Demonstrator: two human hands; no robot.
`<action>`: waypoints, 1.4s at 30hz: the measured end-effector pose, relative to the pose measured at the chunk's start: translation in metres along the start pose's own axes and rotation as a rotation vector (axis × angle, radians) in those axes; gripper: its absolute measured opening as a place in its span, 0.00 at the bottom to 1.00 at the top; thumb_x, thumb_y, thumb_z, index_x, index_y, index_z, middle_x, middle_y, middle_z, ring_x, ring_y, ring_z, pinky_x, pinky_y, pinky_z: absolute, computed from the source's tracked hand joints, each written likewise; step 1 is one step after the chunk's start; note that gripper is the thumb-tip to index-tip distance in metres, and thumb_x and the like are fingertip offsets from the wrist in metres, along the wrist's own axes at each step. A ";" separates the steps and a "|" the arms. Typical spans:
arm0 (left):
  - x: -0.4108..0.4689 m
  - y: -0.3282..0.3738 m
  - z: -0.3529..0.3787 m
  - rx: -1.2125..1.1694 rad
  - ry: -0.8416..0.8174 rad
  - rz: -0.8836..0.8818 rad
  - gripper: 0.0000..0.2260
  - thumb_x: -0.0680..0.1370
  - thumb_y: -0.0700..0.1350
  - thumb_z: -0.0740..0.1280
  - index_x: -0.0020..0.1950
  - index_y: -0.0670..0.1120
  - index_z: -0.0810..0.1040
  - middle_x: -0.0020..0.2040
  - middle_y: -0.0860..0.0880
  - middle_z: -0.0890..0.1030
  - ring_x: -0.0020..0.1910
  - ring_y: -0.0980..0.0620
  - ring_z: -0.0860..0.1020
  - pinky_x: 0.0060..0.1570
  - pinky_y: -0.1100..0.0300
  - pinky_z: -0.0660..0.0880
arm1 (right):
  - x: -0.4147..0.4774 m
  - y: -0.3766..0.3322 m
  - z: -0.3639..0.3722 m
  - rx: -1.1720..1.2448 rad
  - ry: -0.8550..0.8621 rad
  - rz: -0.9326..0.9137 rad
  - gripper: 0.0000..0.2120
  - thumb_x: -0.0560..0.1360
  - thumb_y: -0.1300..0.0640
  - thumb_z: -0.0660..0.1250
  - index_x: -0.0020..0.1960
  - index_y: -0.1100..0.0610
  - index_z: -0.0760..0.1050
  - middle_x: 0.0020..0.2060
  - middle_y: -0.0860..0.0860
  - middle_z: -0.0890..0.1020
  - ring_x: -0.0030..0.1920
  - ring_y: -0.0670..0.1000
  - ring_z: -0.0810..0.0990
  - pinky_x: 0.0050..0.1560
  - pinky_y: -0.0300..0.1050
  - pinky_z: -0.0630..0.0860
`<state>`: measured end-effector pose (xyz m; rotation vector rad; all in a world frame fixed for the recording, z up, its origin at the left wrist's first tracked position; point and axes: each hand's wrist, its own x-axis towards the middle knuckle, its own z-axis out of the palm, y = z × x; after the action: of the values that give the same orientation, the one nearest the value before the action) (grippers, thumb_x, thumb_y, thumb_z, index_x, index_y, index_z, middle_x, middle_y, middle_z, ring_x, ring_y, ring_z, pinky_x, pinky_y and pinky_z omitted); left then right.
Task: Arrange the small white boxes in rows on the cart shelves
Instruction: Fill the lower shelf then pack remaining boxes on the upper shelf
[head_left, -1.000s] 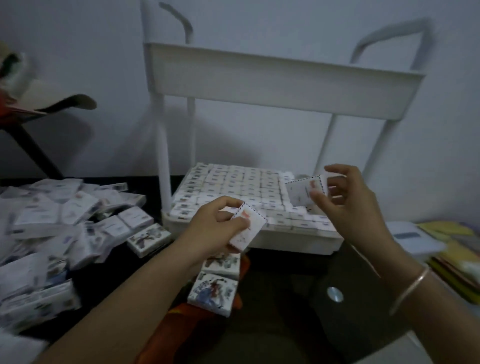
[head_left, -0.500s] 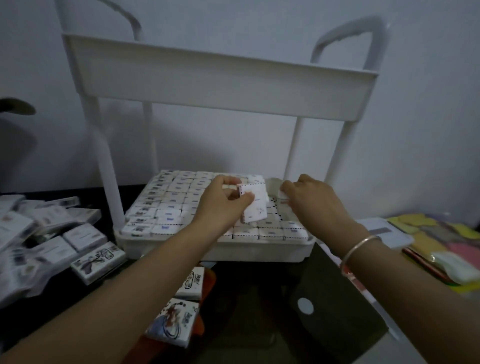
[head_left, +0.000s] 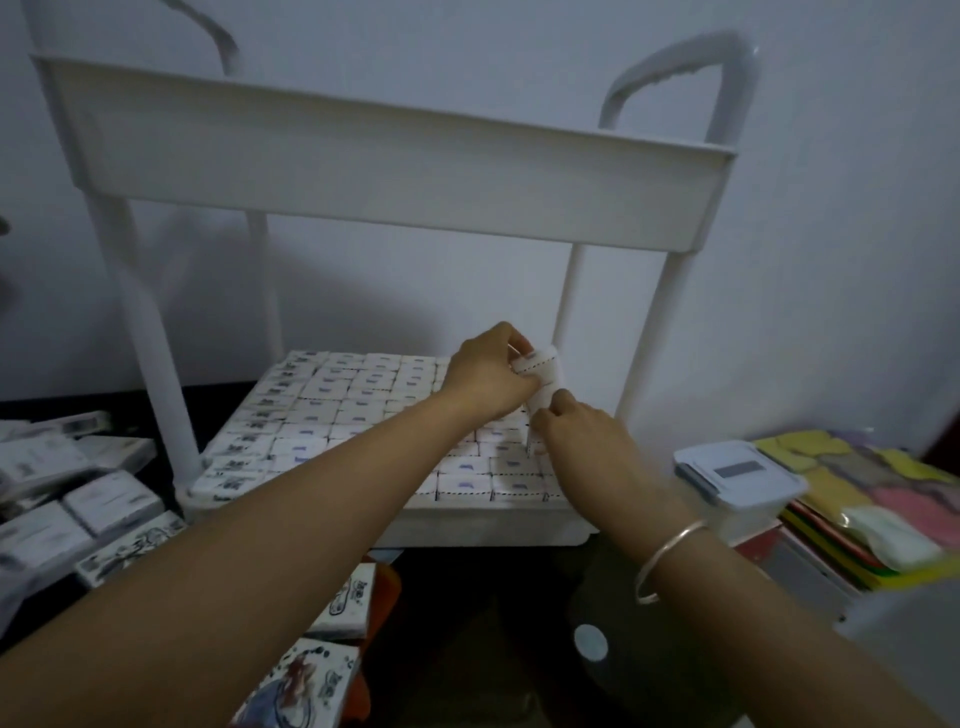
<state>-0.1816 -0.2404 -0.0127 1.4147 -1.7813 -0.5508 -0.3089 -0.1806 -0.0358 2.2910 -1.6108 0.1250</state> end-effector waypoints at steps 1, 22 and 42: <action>0.003 -0.001 0.002 -0.003 -0.049 -0.002 0.12 0.71 0.44 0.72 0.51 0.52 0.74 0.52 0.51 0.80 0.48 0.51 0.80 0.52 0.54 0.79 | -0.001 -0.001 0.003 0.008 0.007 0.006 0.17 0.76 0.64 0.65 0.64 0.58 0.71 0.58 0.55 0.72 0.52 0.55 0.77 0.44 0.45 0.71; 0.011 -0.024 0.009 0.475 -0.475 0.124 0.13 0.73 0.42 0.62 0.32 0.58 0.74 0.36 0.57 0.75 0.50 0.49 0.76 0.48 0.59 0.64 | -0.020 -0.010 0.017 0.203 0.179 0.111 0.25 0.76 0.61 0.66 0.68 0.51 0.59 0.56 0.51 0.75 0.48 0.52 0.78 0.44 0.43 0.73; -0.130 -0.069 -0.130 0.190 0.165 0.004 0.20 0.72 0.32 0.56 0.34 0.55 0.77 0.42 0.54 0.80 0.48 0.51 0.78 0.50 0.53 0.76 | -0.015 -0.129 -0.032 0.420 0.248 -0.197 0.16 0.70 0.69 0.63 0.54 0.57 0.80 0.48 0.54 0.80 0.50 0.57 0.77 0.43 0.53 0.75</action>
<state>-0.0268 -0.1198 -0.0249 1.5382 -1.7388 -0.2588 -0.1903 -0.1178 -0.0380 2.5970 -1.3211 0.7298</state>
